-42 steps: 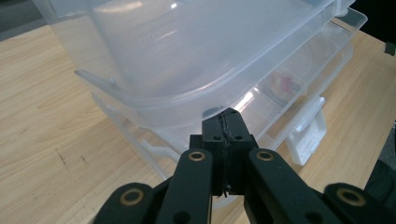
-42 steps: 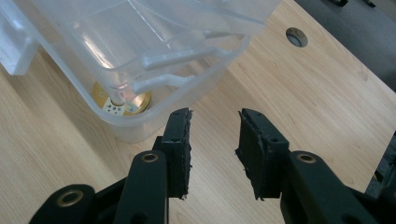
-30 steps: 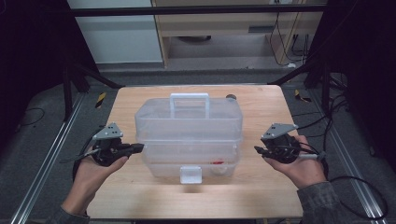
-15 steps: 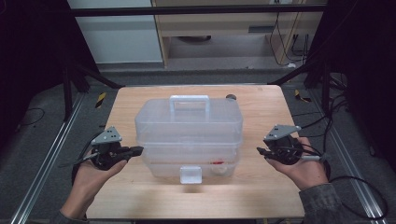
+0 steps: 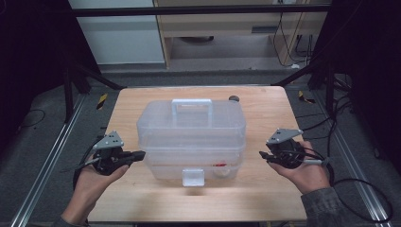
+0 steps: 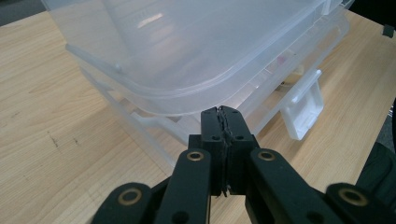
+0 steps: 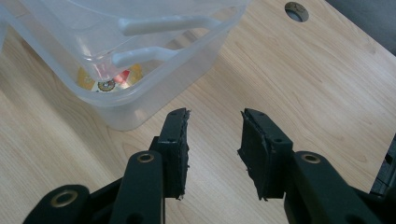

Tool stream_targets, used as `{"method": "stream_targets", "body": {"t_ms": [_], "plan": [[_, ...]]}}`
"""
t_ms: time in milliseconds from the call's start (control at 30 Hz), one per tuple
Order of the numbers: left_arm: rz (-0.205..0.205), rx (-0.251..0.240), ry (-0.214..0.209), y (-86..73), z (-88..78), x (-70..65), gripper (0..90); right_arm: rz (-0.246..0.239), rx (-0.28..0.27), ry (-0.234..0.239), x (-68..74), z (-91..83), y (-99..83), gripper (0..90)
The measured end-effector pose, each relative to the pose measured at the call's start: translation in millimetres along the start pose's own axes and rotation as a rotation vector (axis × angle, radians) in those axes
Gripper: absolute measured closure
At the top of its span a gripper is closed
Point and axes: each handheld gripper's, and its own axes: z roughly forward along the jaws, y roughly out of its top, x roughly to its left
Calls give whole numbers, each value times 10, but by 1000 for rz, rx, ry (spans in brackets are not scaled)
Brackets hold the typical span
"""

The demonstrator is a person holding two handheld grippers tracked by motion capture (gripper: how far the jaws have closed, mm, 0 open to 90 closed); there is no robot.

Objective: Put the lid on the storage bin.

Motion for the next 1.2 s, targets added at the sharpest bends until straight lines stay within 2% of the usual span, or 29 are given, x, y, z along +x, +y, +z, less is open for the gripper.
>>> {"method": "stream_targets", "body": {"t_ms": [233, 833, 967, 1200], "plan": [[-1, -10, 2, -33, -7, -1, 880, 7, 2, 1, -14, -4, -31, 611], [-16, -1, 9, -148, 19, 18, 874, 14, 7, 3, -20, -3, -68, 607], [-39, -17, 22, -201, 8, 61, 873, 14, 5, 5, -23, -8, -72, 607], [-45, -2, 18, -281, 57, 79, 870, 12, 9, 8, -19, -6, -73, 607]]}}
